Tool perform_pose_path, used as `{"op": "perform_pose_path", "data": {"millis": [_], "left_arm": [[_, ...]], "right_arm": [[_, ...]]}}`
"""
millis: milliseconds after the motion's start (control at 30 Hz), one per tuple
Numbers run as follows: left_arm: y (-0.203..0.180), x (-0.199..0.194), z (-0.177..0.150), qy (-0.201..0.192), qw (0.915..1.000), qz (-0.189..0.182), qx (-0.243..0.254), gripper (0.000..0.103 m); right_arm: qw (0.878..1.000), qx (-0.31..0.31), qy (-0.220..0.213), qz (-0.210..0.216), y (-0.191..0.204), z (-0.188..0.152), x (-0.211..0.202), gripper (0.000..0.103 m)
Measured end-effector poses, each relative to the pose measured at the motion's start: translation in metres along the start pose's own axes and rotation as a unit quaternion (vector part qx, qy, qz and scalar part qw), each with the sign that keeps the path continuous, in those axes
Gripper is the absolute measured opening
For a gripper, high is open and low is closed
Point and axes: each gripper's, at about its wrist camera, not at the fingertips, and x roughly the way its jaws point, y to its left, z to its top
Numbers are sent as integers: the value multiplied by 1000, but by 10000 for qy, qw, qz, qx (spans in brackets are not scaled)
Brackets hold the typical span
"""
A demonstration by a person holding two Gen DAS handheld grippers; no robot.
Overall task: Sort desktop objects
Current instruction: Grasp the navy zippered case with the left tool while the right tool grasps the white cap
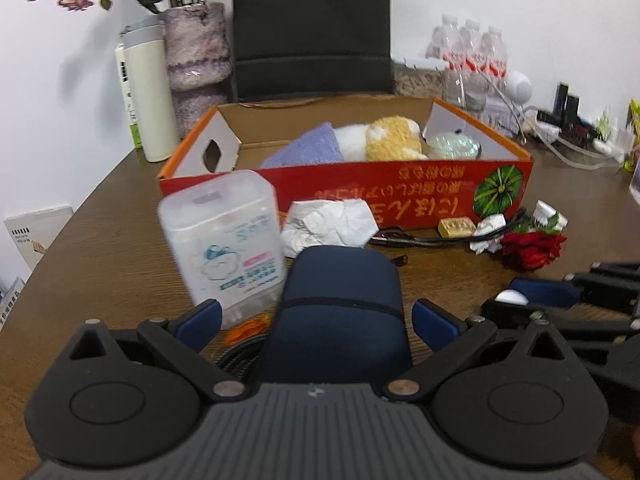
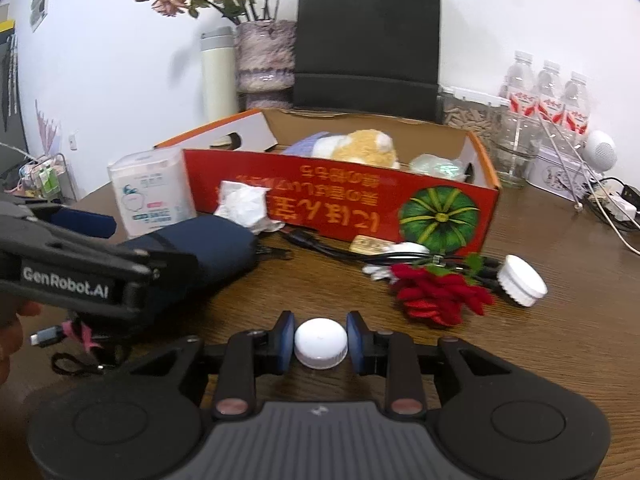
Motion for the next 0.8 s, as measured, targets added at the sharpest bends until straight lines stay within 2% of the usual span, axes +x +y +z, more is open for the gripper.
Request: {"op": "perform_pose_path", "data": {"millis": [167,300,333,367,400,433,467,800], "left_arm": [[-9,15,1,168,9996,171,172,103],[-11,22,3,288,9994,74,171,102],[-12,22,3,271,9994,109,195,97],[-13,21,4,245,9994,138,222,87],[-13,20,4,219,9994,133,228,83],[-13,19,5,214,9995,75,199,74],[-13,18,5,237,9996,0,163,71],[-17,-2,-1,-22,9998,50,179,65]], "right_arm": [[9999,149,-4,-53,-14,-1,-1,27],[9998,205,-12,-51,-17,-3,-3,27],[9997,220,-13,-50,-17,-3,-3,27],[9997,236,-16,-44,-18,-3,-4,27],[9997,253,-19,-36,-18,-3,-4,27],[9996,269,-20,-29,-19,-3,-4,27],[9996,283,-22,-23,-19,-4,-4,27],[9993,362,-79,13,-19,-6,-8,27]]}}
